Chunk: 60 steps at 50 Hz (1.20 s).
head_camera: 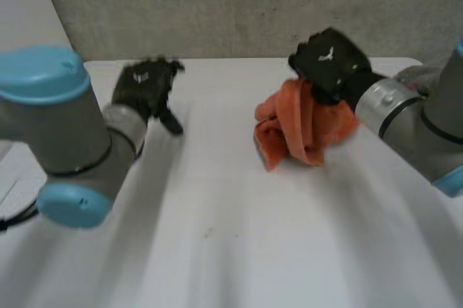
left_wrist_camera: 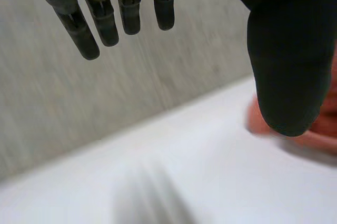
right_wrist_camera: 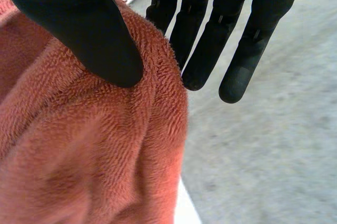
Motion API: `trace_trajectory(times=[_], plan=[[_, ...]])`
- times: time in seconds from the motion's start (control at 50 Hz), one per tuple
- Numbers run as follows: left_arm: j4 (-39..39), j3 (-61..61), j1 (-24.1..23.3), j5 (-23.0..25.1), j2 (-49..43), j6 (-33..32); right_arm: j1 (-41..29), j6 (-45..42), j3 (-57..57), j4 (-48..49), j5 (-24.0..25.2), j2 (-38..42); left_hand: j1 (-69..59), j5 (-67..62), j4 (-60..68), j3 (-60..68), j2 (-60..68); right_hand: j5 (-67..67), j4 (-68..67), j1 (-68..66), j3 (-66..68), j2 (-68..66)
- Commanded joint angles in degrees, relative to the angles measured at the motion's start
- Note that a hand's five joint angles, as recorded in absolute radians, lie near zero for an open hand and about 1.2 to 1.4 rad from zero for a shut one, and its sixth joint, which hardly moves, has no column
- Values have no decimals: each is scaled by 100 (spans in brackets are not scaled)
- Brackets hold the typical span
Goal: Fold the laundry.
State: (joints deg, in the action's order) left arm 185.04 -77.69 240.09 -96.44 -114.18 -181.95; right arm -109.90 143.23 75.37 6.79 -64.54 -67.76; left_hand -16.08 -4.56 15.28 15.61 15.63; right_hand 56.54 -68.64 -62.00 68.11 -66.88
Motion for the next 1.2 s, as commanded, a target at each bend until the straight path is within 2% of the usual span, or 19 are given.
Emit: trace_trajectory(times=[0.02,0.08,0.12,0.14,0.16,0.2,0.22,0.24,0.28,0.34,0.4,0.46,0.54,0.6,0.66,0.76,0.8,0.96,1.2], plan=[[-83,-659,187,-139,378,274,-427,-400,39,-537,511,35,301,149,-221,-254,-256,1346,-1136,-1800,1189,-1312],[110,-887,424,-130,686,300,-577,-1040,258,-1143,1415,53,301,149,-221,-255,-256,1346,-1136,-1800,1189,-1312],[181,-993,521,-86,835,283,-621,-1453,381,-1407,1803,79,317,166,-238,-271,-273,1346,-1136,-1800,1189,-1312],[233,-1089,617,-34,949,274,-682,-1934,460,-1678,2100,131,301,149,-221,-255,-256,12,198,-466,-146,23],[251,-1133,661,-7,1002,274,-691,-2191,487,-1794,2121,158,317,166,-238,-271,-272,-1517,1727,1063,-1674,1551],[287,-1221,732,72,1090,265,-735,-2631,461,-2023,2008,228,301,149,-221,-255,-256,-3694,3904,3239,-3851,3728],[322,-1309,784,151,1152,257,-796,-2860,365,-2093,1737,289,317,166,-238,-271,-272,-5235,5444,4780,-5392,5269],[331,-1344,811,204,1178,248,-823,-2853,295,-2094,1578,316,317,166,-238,-271,-273,-5654,5864,5200,-5811,5688],[339,-1423,838,318,1240,222,-858,-2583,128,-2042,1157,334,317,166,-238,-271,-273,-5654,5864,5200,-5811,5688],[331,-1485,838,415,1266,186,-876,-1933,-4,-1823,1014,325,317,166,-238,-271,-273,-5654,5864,5200,-5811,5688],[339,-1521,794,573,1266,55,-771,-624,-110,-1366,812,141,317,166,-238,-271,-273,-5654,5864,5200,-5811,5688],[313,-1521,662,836,1266,-217,-324,982,-58,-1154,208,-463,317,166,-238,-271,-273,-5654,5864,5200,-5811,5688],[182,-1529,434,1047,1266,-446,81,1576,39,-1215,-329,-615,301,149,-221,-254,-256,-5654,5864,5200,-5811,5688],[-29,-1529,232,1066,1258,-534,179,1340,22,-1294,-480,-589,301,149,-221,-254,-256,-5654,5864,5200,-5811,5688],[-345,-1503,-32,908,1231,-500,258,638,-40,-1382,-463,-431,250,99,-171,-204,-206,-5654,5864,5200,-5811,5688],[-609,-1433,-427,268,986,35,284,-1038,-320,-1584,1,25,217,65,-137,-170,-172,-5654,5864,5200,-5811,5688],[-645,-1398,-533,82,872,256,267,-1366,-470,-1611,213,219,200,48,-120,-154,-155,-5622,5831,5167,-5779,5656],[-847,-1134,-1025,-393,187,924,56,-1631,-1541,-2058,635,1307,200,48,-120,-154,-155,-5368,5578,4914,-5525,5402],[-1032,-423,-1395,-569,-771,1118,-260,-2325,-2482,-2033,557,2521,200,48,-120,-154,-155,-5351,5561,4897,-5509,5385]])
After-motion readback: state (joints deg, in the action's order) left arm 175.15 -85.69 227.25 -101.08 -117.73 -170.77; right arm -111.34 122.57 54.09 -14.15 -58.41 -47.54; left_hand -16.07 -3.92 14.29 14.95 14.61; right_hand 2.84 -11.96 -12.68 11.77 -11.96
